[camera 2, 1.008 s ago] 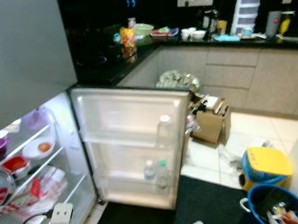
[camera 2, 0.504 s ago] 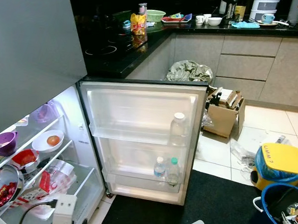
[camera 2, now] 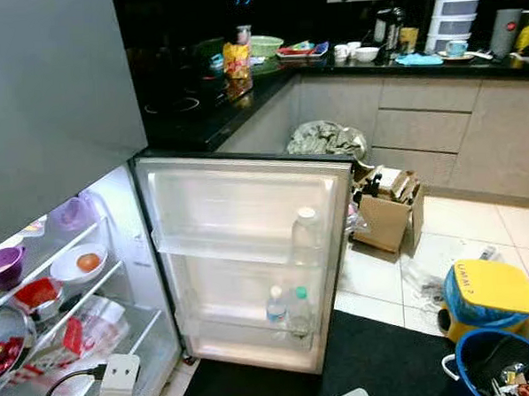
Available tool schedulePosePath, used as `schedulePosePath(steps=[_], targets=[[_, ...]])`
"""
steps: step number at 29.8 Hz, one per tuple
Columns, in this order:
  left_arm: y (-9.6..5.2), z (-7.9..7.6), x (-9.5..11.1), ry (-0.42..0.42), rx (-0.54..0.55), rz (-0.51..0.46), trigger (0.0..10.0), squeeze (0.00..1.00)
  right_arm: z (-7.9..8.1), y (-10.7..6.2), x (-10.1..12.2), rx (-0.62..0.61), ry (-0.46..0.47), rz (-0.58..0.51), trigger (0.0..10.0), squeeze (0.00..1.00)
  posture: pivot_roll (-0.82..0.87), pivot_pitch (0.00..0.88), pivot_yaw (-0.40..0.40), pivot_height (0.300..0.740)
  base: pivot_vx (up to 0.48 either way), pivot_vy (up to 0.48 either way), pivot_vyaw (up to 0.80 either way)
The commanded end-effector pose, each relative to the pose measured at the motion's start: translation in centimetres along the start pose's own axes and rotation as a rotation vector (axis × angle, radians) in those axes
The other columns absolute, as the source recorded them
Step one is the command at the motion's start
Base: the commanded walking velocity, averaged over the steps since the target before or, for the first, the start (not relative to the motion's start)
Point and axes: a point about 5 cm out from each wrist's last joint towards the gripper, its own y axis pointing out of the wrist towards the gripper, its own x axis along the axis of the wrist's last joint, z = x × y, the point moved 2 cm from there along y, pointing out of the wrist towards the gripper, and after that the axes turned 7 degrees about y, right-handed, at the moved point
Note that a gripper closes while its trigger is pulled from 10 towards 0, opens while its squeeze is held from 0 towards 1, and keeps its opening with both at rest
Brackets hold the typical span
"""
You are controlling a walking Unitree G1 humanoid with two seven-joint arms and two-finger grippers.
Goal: Restocking fridge
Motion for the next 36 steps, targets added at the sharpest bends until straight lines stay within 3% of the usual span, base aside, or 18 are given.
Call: schedulePosePath(steps=[1,36], targets=[[-0.1,-0.6,-0.8,-0.018,-0.017,0.024,10.0,0.0,0.0,-0.1,-0.1,0.0,0.014,-0.008,10.0,0.0,-0.12,0.046,0.033,0.74,0.326,0.0,0.0],[0.0,-1.8,-0.5,0.04,-0.089,0.013,10.0,0.0,0.2,-0.1,-0.7,-0.007,0.023,0.009,10.0,0.0,-0.14,0.057,0.051,0.74,0.301,0.0,0.0]])
